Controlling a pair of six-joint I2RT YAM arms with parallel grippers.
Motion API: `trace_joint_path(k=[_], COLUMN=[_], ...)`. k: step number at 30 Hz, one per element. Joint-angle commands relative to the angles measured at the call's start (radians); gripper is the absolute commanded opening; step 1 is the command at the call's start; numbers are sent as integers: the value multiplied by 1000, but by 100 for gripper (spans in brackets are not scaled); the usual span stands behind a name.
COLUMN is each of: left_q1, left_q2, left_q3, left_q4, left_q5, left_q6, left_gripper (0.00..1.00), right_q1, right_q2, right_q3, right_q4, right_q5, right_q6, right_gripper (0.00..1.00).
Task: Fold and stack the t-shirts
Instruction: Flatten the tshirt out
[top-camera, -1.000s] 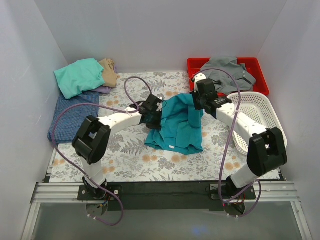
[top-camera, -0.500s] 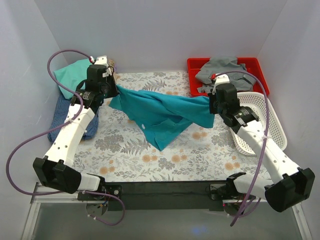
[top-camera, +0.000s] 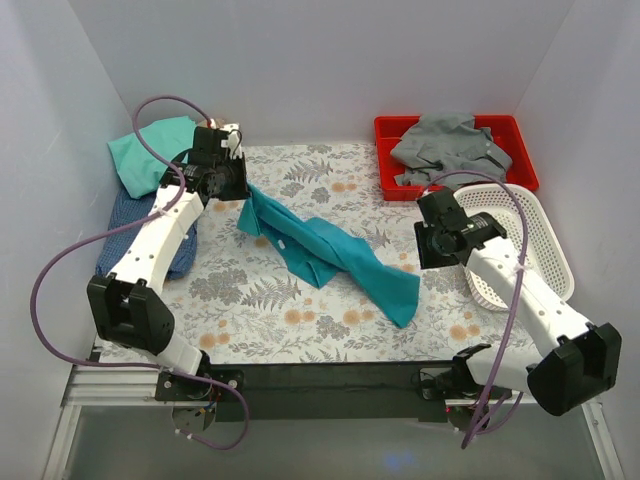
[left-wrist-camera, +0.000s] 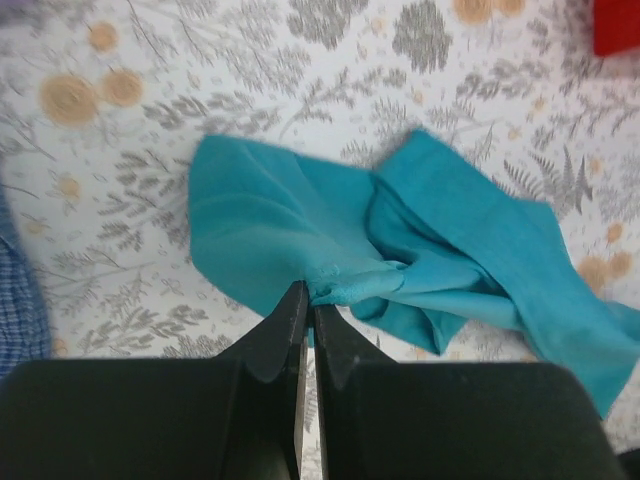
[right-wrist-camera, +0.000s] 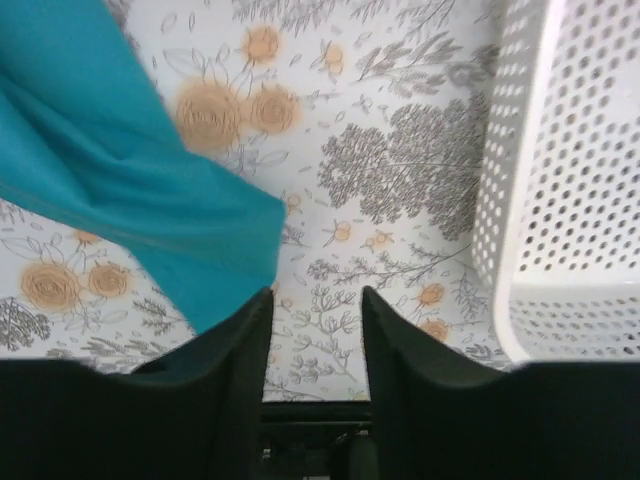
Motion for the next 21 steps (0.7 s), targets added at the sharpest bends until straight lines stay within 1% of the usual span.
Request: trace_joint_path(k=[1,2,3,4,5,6,7,8,10,11,12,13,14,16,21], left_q1=[4,2,-3,-6,-16,-26,-35,-59,-82,-88,-99,-102,-104,-104,-104], left_q2=[2,-3,-1,2,18,28,38,45,48,48,42,39,34,32,34], left_q3=[-56,-73,-90,-108,-130,-143,-154,-194,-235,-258,-295,-317,-335,-374,-404], left_q4=[-38,-31,-18,-20,-30,-40,-46,-47,-43,-40,-26,-17,-6,14,51], left_q5=[164,191,220,247,255,257,249,216,191,180,186,189,186,176,157], left_q6=[8,8,11,12,9,6,0,-18,-40,-52,-60,-76,-89,-112,-133], left_gripper=[0,0,0,0,0,0,0,0,0,0,0,0,0,0,0], right_q1=[1,1,0,0,0,0,0,4,5,5,9,11,15,26,90], right_q2=[-134,-169,-175,-166,-104,-65,-18,71,146,227,269,310,396,506,686], right_q3=[122,129,135,158,180,200,218,250,257,273,289,303,345,390,548], right_q4=[50,105,162,258,288,316,333,374,444,495,514,538,555,558,551], right_q5=[140,124,92,-24,-81,-179,-233,-261,-356,-362,-370,-432,-442,-488,-511], right_q6=[49,23,-41,-67,-83,-95,-107,-101,-110,-111,-108,-118,-126,-137,-150], right_gripper=[50,53,55,59,59,59,59,59,60,60,60,60,60,59,59])
